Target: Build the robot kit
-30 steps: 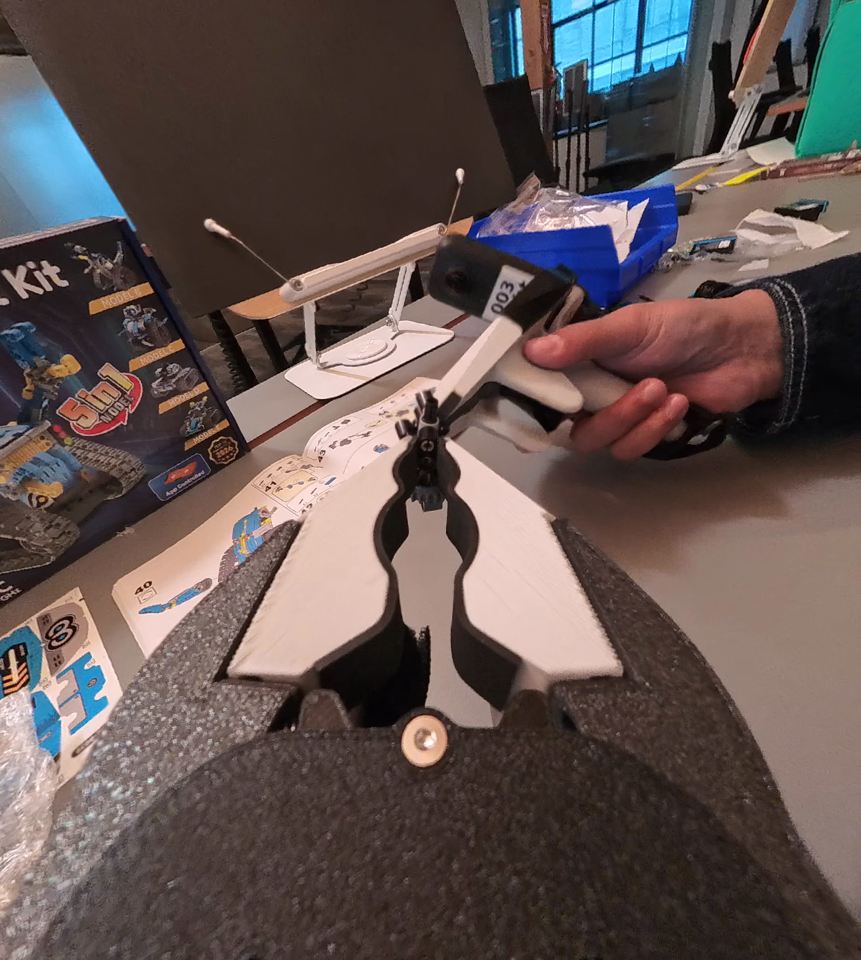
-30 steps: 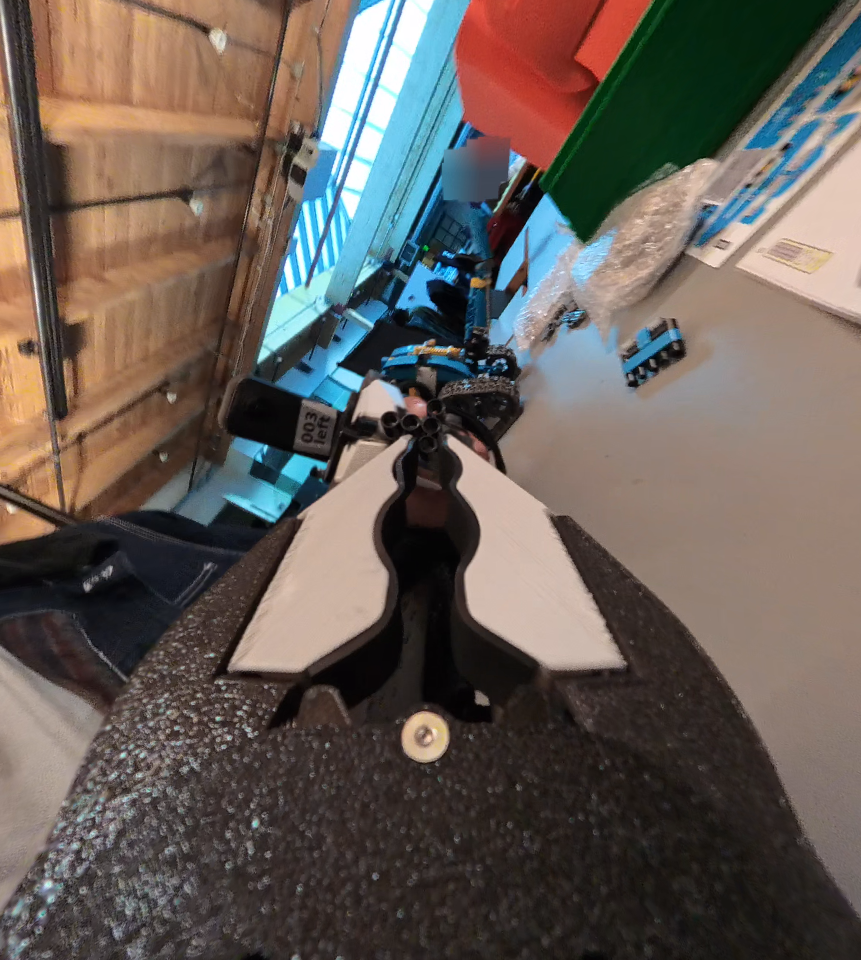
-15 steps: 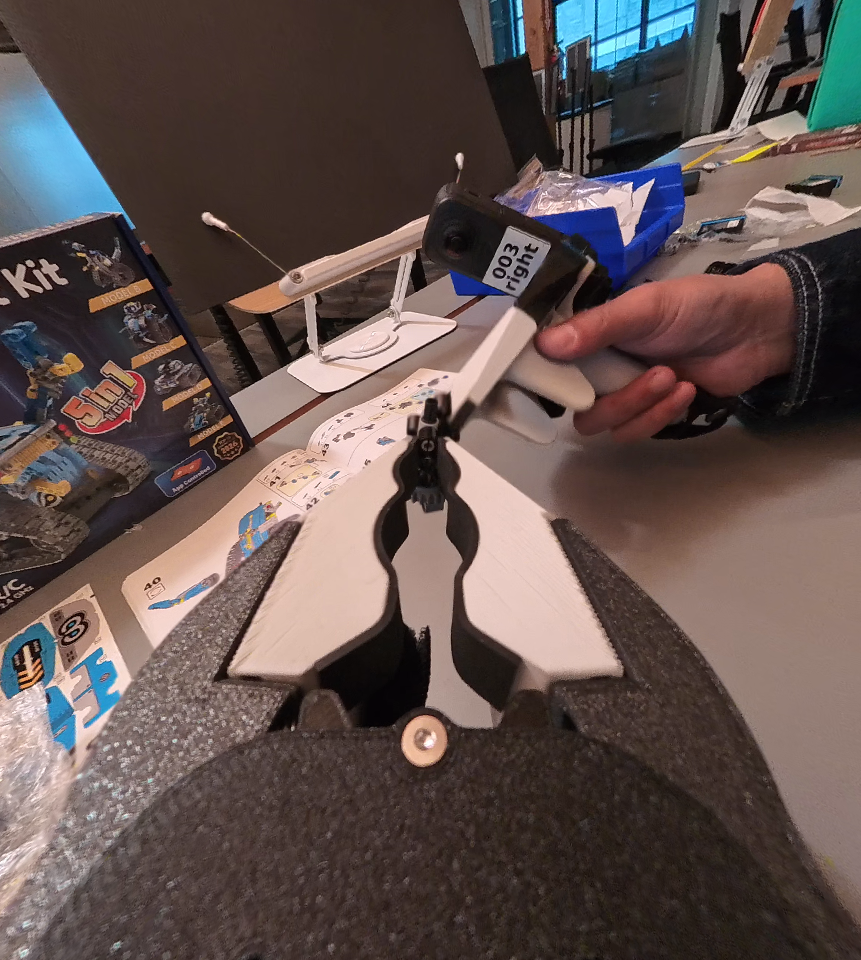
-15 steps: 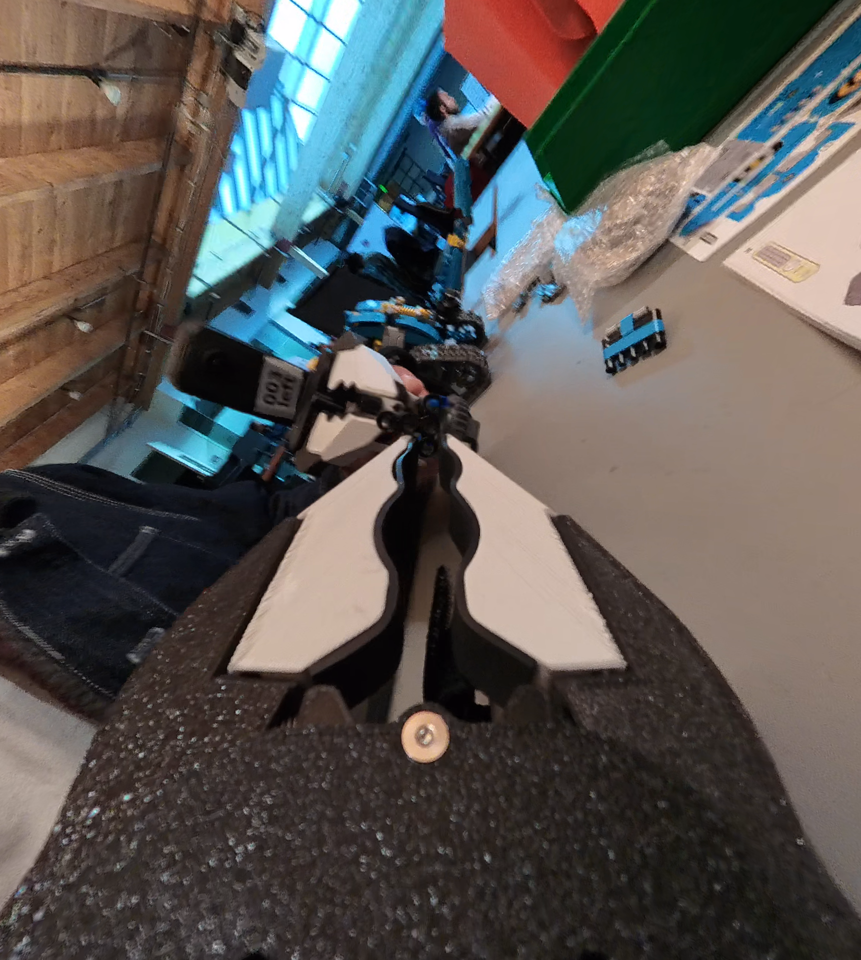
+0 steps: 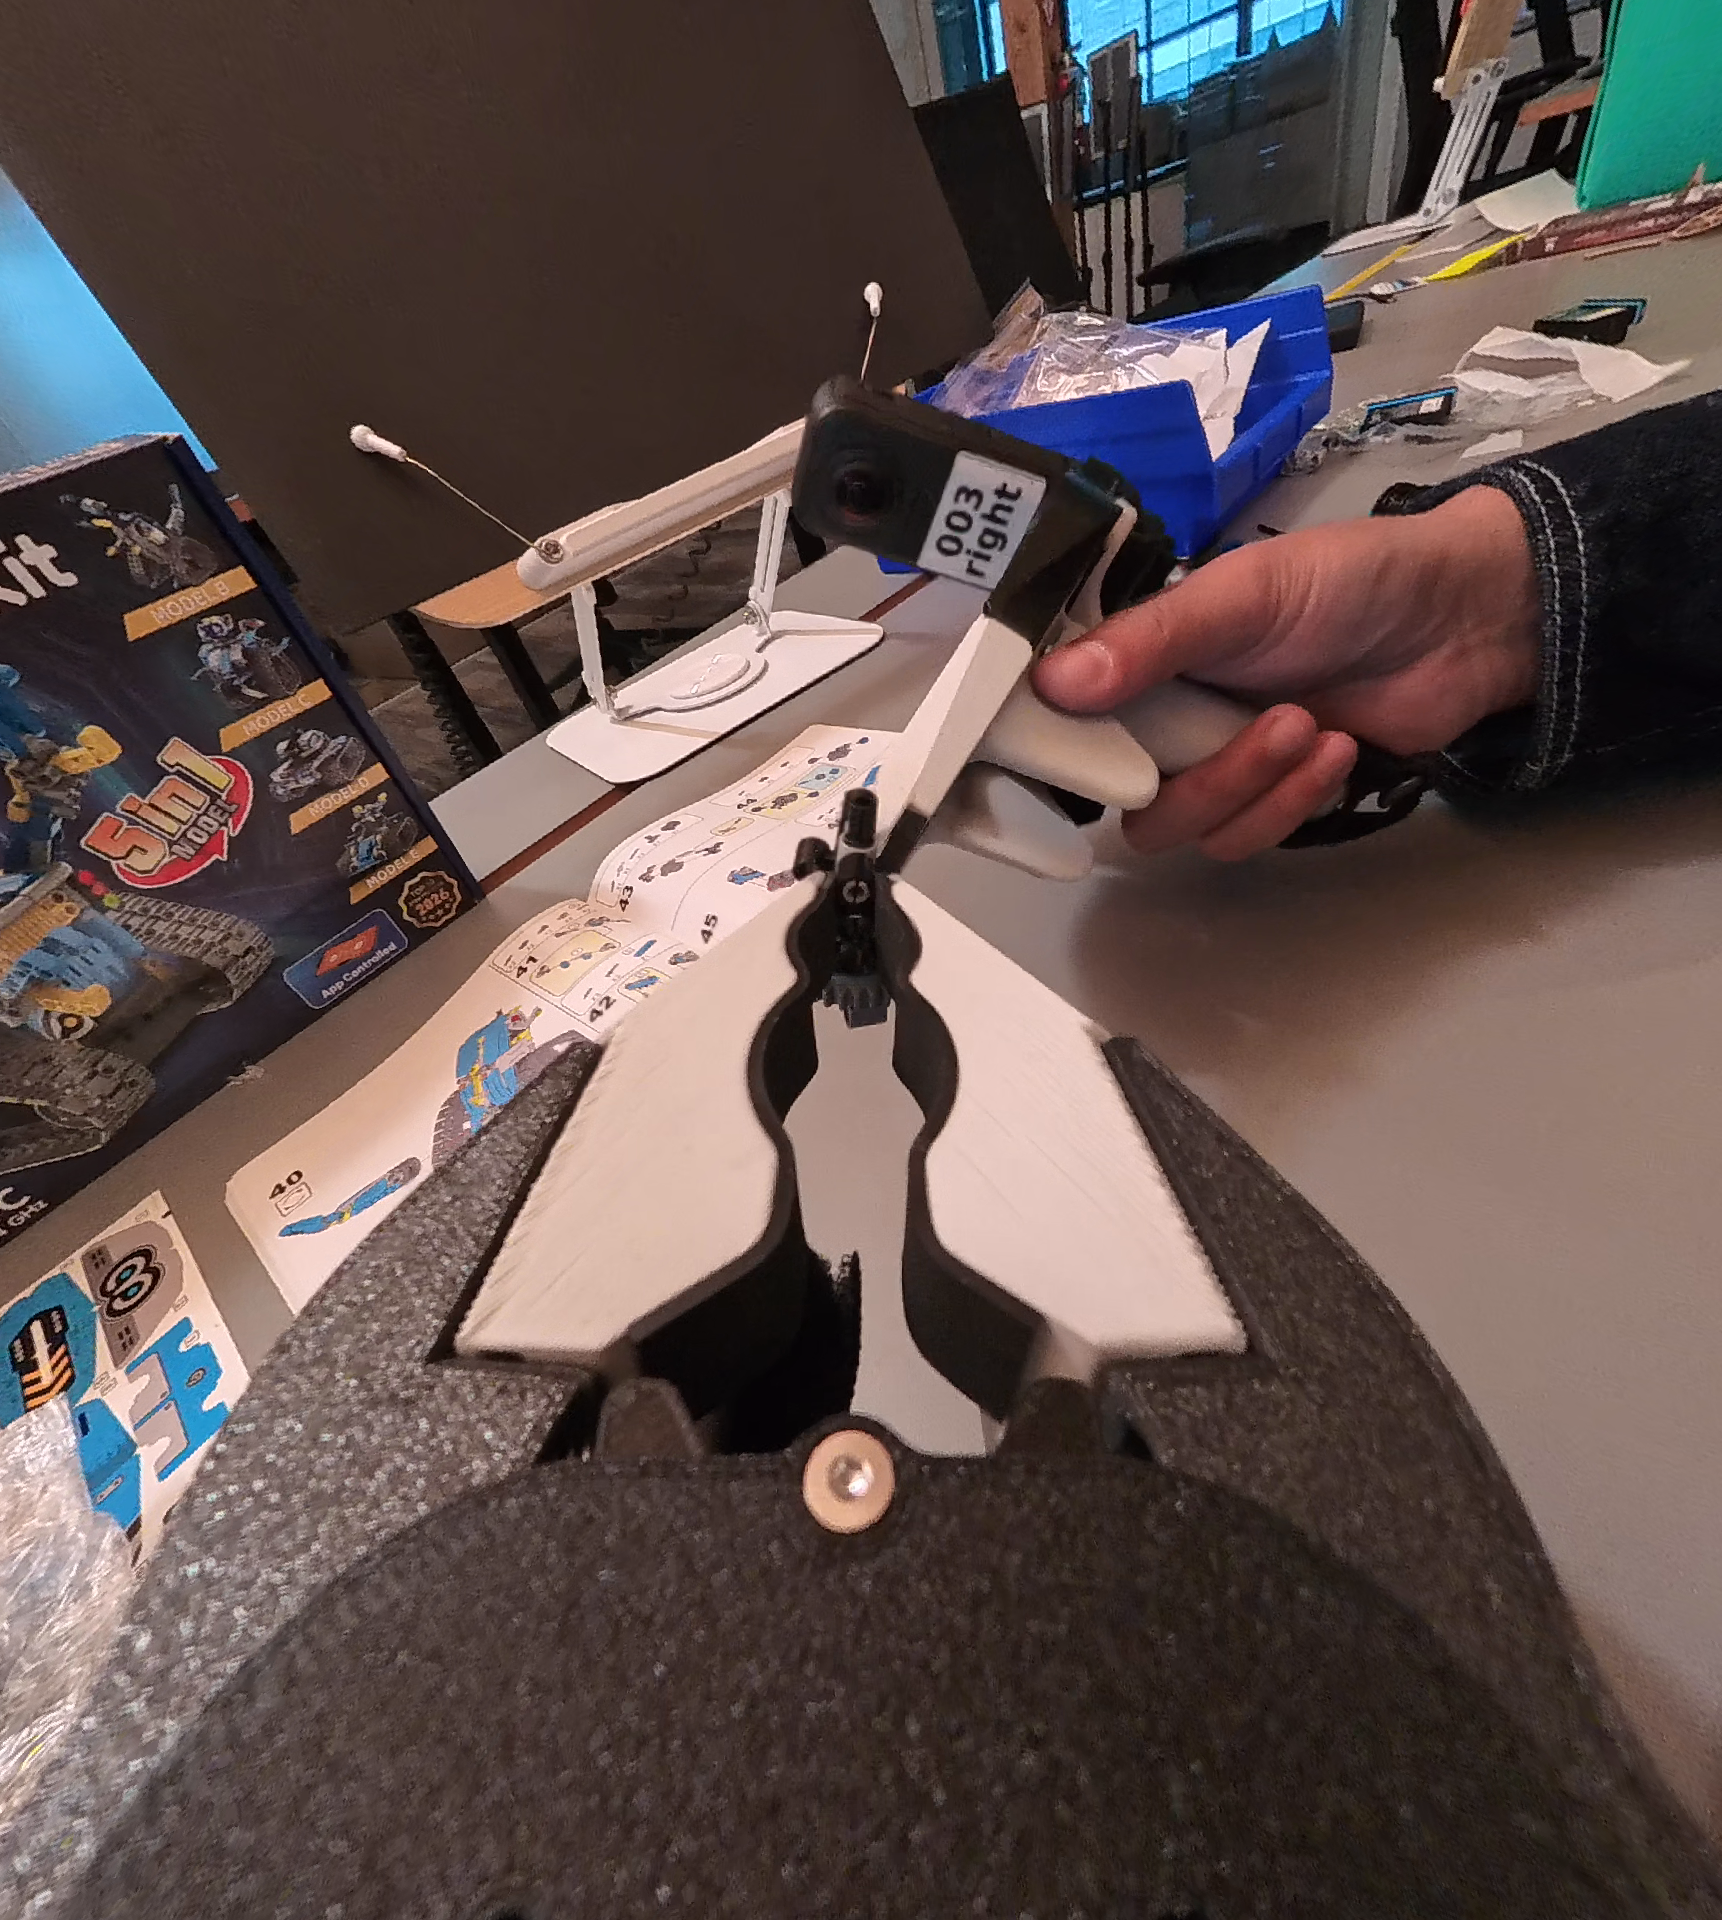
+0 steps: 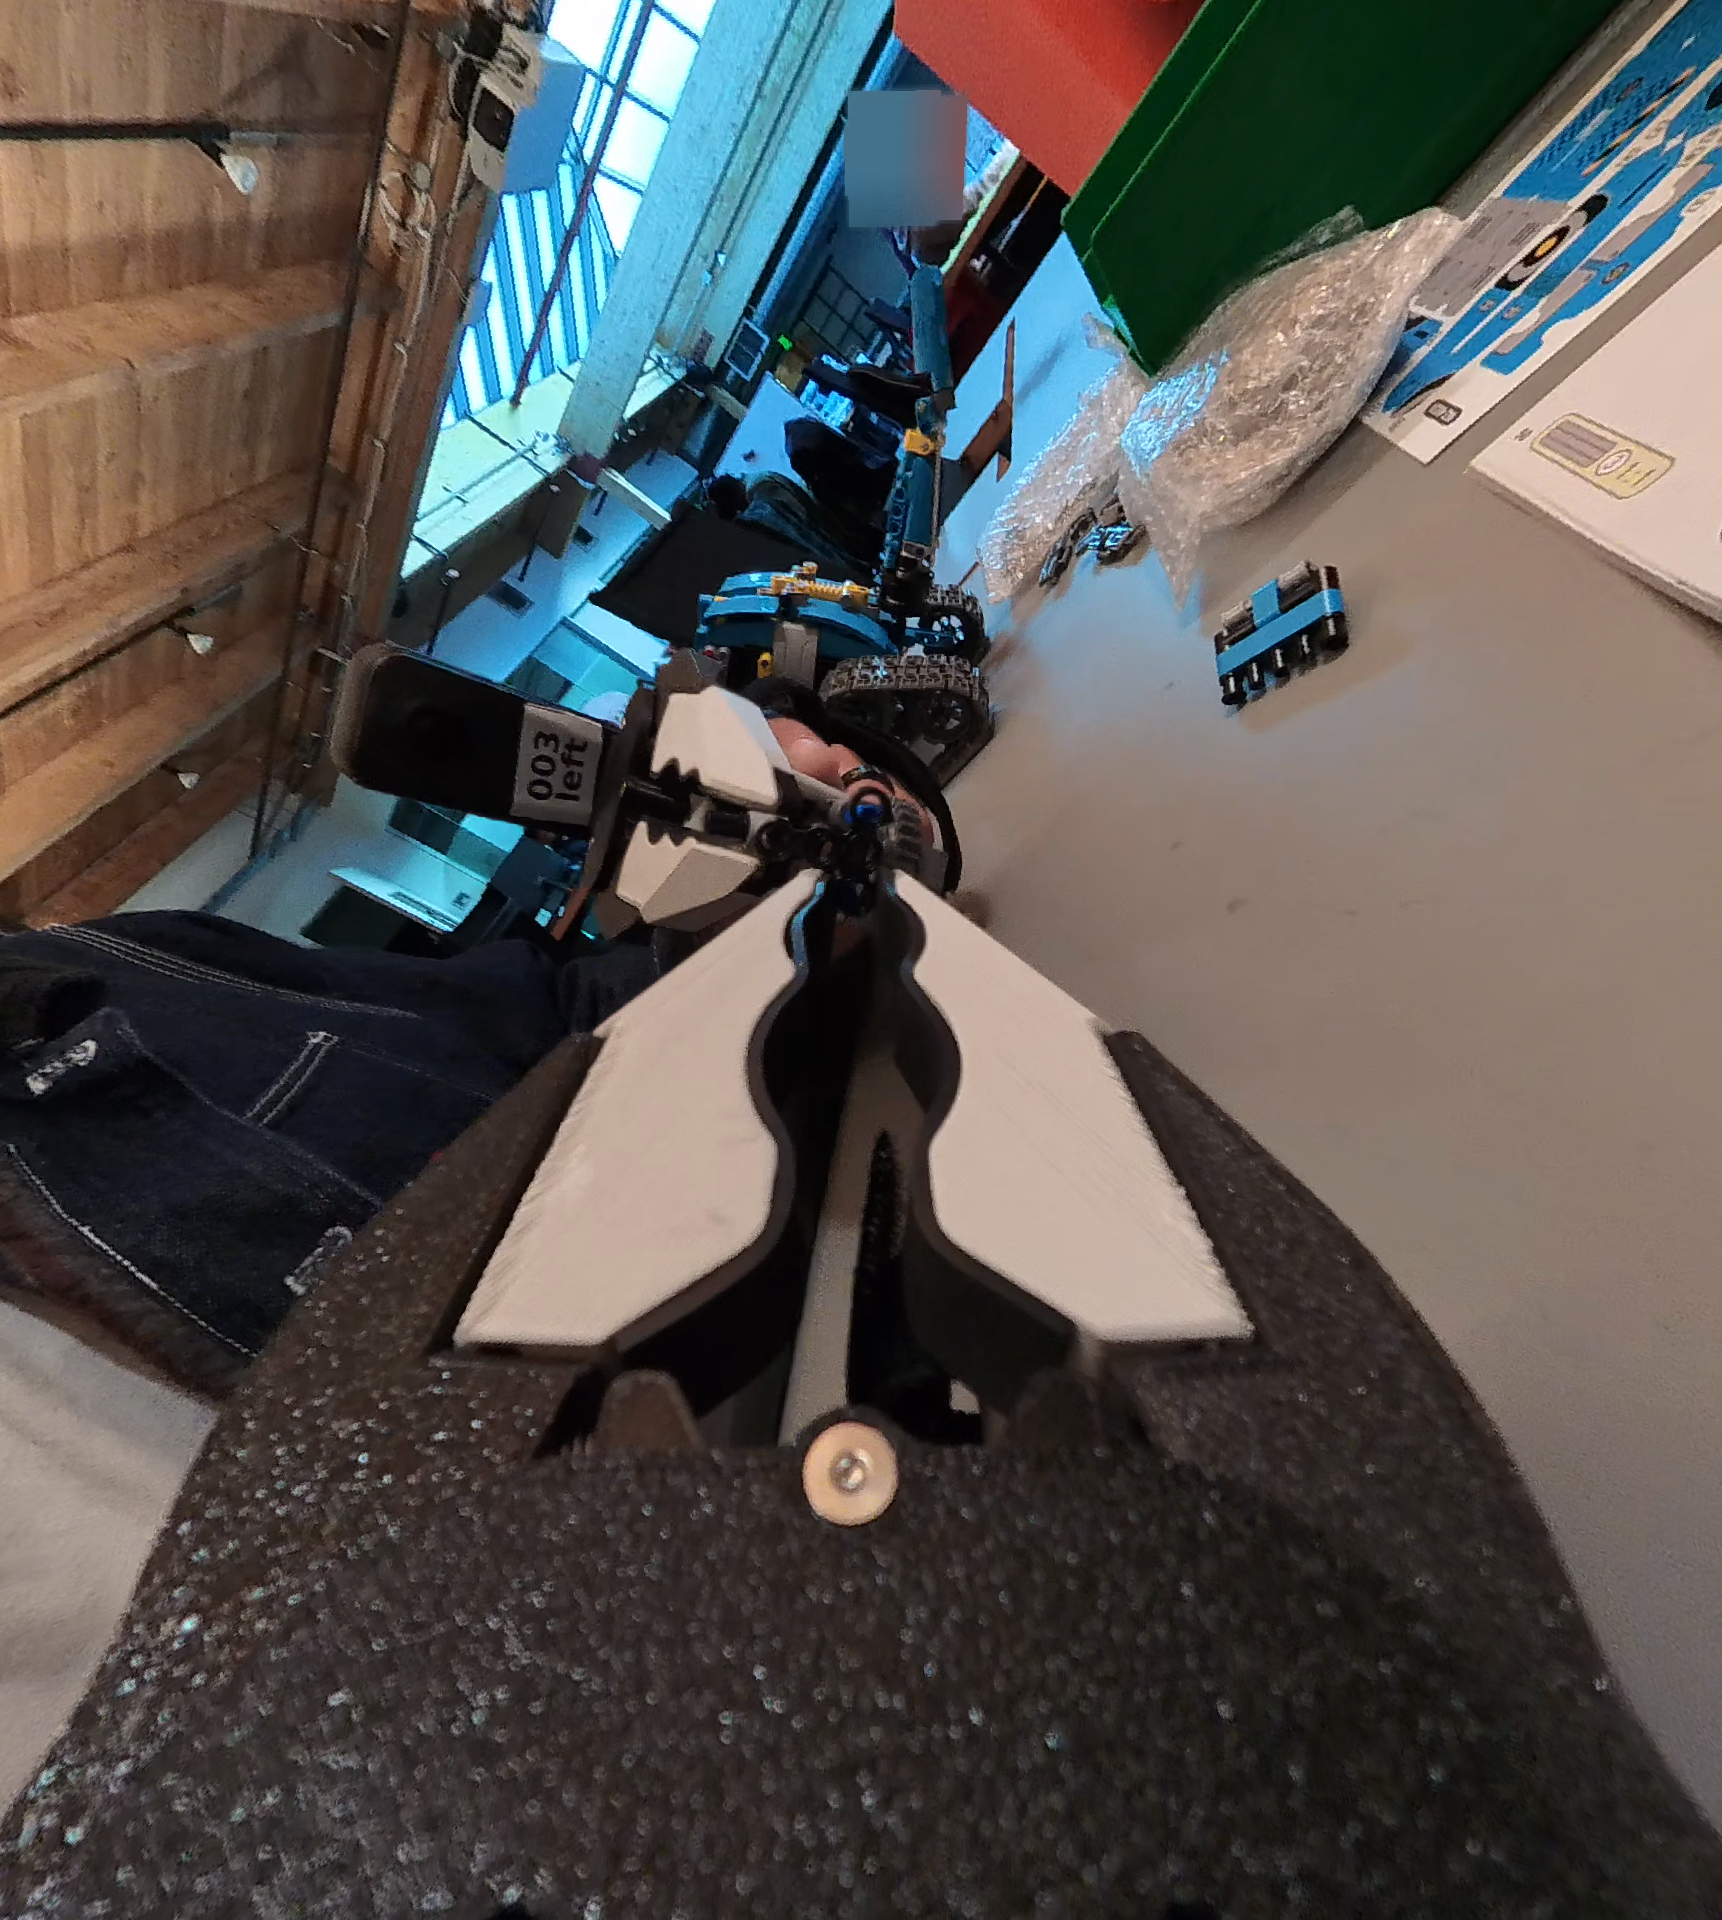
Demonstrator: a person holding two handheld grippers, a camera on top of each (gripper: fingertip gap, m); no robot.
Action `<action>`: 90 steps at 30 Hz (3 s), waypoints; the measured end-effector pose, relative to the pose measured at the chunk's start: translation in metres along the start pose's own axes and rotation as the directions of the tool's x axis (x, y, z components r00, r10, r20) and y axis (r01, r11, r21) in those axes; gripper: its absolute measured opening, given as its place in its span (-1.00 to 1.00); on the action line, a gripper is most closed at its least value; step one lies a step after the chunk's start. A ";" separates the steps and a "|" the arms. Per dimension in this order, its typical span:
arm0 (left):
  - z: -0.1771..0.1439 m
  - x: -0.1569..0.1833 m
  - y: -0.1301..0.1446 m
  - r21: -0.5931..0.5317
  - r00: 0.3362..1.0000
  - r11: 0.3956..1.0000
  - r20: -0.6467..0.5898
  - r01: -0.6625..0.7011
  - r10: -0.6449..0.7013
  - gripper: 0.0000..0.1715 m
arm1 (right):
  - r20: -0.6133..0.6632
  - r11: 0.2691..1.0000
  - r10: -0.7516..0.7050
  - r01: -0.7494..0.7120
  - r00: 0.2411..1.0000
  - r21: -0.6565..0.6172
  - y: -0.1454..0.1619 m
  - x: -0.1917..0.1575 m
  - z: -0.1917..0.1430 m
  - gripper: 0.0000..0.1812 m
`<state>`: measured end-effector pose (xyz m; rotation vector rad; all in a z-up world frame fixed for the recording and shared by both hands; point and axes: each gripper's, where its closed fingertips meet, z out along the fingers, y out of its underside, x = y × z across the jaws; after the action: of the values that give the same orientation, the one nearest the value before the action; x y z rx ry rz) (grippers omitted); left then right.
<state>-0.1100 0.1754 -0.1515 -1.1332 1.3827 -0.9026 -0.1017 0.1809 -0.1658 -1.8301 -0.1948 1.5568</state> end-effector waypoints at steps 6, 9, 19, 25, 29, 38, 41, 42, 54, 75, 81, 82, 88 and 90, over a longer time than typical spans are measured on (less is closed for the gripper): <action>0.002 0.008 0.005 -0.020 0.999 1.000 -0.038 -0.019 0.018 -0.93 | -0.042 0.996 -0.067 0.064 0.997 -0.062 0.008 0.005 -0.001 -0.91; 0.003 0.016 0.006 -0.024 0.997 0.999 -0.075 -0.038 0.036 -0.93 | -0.045 0.978 -0.169 0.161 0.985 -0.133 0.016 0.004 -0.005 -0.91; 0.008 0.034 0.016 -0.062 0.965 0.965 -0.088 -0.255 0.249 -0.93 | -0.059 0.959 -0.066 0.047 0.996 -0.280 0.039 0.009 -0.013 -0.91; 0.010 0.036 0.020 -0.081 0.977 0.980 -0.126 -0.181 0.170 -0.93 | -0.035 0.960 -0.041 0.030 0.999 -0.280 0.043 0.013 -0.013 -0.90; 0.011 0.032 0.021 -0.090 0.982 0.983 -0.115 -0.162 0.151 -0.93 | -0.029 0.968 -0.028 0.020 0.999 -0.249 0.040 0.015 -0.012 -0.90; 0.011 0.023 0.023 -0.108 0.990 0.986 -0.083 -0.124 0.115 -0.93 | -0.079 0.957 -0.158 0.133 0.984 -0.258 0.038 0.012 -0.008 -0.72; 0.011 0.018 0.023 -0.111 0.995 0.990 -0.064 -0.088 0.081 -0.93 | -0.155 0.939 -0.269 0.222 0.951 -0.264 0.035 0.014 -0.005 -0.66; 0.012 0.016 0.024 -0.118 0.996 0.991 -0.060 -0.070 0.063 -0.93 | -0.188 0.930 -0.302 0.245 0.935 -0.273 0.034 0.017 -0.004 -0.65; 0.025 -0.001 0.032 -0.150 0.984 0.973 0.067 0.174 -0.165 -0.93 | -0.560 0.845 -0.534 0.390 0.633 -0.365 0.021 0.044 -0.002 -0.67; 0.030 -0.003 0.027 -0.114 0.960 0.965 0.186 0.235 -0.212 -0.92 | -0.586 0.800 -0.597 0.463 0.548 -0.382 0.009 0.043 -0.010 -0.72; 0.033 0.003 0.031 -0.129 0.964 0.958 0.116 0.255 -0.241 -0.91 | -0.520 0.788 -0.616 0.460 0.591 -0.410 0.014 0.047 -0.015 -0.74; 0.032 0.004 0.028 -0.118 0.964 0.959 0.096 0.258 -0.247 -0.90 | -0.492 0.782 -0.623 0.482 0.608 -0.395 0.014 0.044 -0.015 -0.74; 0.032 0.004 0.031 -0.157 0.975 0.965 0.112 0.210 -0.194 -0.92 | -0.471 0.678 -0.734 0.553 0.488 -0.483 0.014 0.043 -0.017 -0.70; 0.032 0.003 0.031 -0.152 0.971 0.963 0.115 0.224 -0.207 -0.93 | -0.464 0.655 -0.755 0.565 0.463 -0.501 0.016 0.042 -0.017 -0.65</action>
<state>-0.0825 0.1826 -0.1857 -1.4574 1.2877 -0.8853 -0.0804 0.1848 -0.2085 -2.0233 -0.7462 0.2898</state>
